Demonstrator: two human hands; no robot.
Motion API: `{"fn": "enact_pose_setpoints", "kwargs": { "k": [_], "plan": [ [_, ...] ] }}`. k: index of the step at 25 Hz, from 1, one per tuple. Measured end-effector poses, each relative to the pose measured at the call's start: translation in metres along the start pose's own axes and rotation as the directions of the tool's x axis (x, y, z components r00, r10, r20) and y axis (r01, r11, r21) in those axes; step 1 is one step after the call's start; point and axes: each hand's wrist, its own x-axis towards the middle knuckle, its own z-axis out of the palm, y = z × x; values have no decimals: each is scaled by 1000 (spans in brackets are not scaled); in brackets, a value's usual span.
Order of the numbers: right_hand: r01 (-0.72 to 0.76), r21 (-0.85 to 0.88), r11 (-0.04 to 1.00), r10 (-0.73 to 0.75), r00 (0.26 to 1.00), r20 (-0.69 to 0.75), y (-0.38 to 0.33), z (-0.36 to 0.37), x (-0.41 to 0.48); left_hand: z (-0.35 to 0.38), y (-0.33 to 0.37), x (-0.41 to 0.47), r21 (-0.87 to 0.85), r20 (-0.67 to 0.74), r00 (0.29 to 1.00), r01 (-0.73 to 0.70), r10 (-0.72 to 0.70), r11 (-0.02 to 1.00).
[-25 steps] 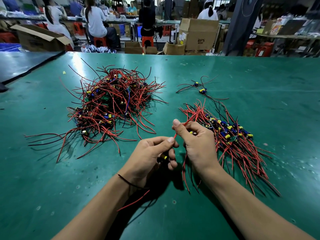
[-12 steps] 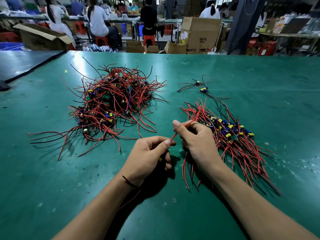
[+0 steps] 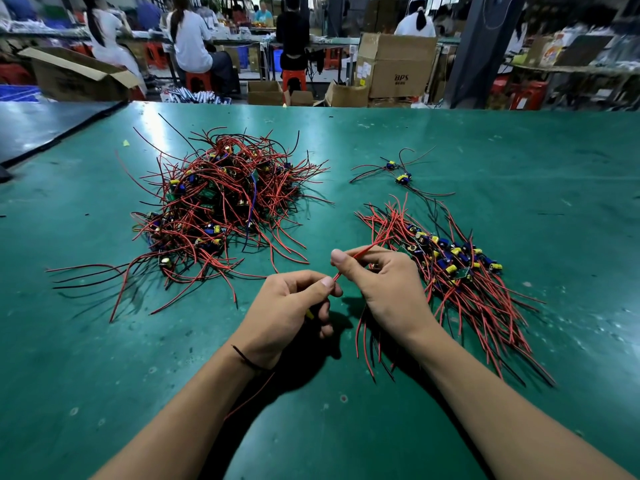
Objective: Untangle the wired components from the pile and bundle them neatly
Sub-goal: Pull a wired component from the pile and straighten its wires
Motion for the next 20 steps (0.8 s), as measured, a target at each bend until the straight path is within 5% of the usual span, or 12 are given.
{"fn": "enact_pose_setpoints", "kwargs": {
  "k": [7, 13, 15, 17, 20],
  "plan": [
    [79, -107, 991, -110, 938, -328, 6, 0, 4, -2, 0, 3, 44, 33, 999, -1, 0, 999],
    [106, -145, 984, -153, 918, -365, 12, -5, 11, -6, 1, 2, 54, 69, 998, -4, 1, 999],
    [20, -129, 992, -61, 944, -324, 12, -6, 11, -6, 1, 1, 70, 72, 997, -10, 5, 998],
    [-145, 116, 983, 170, 954, -249, 7, -6, 13, -7, 1, 0, 141, 67, 998, -31, 21, 990],
    [-356, 497, 792, 447, 892, -73, -2, -6, 16, -7, 1, -1, 248, 65, 997, -64, 49, 967]
  ]
}}
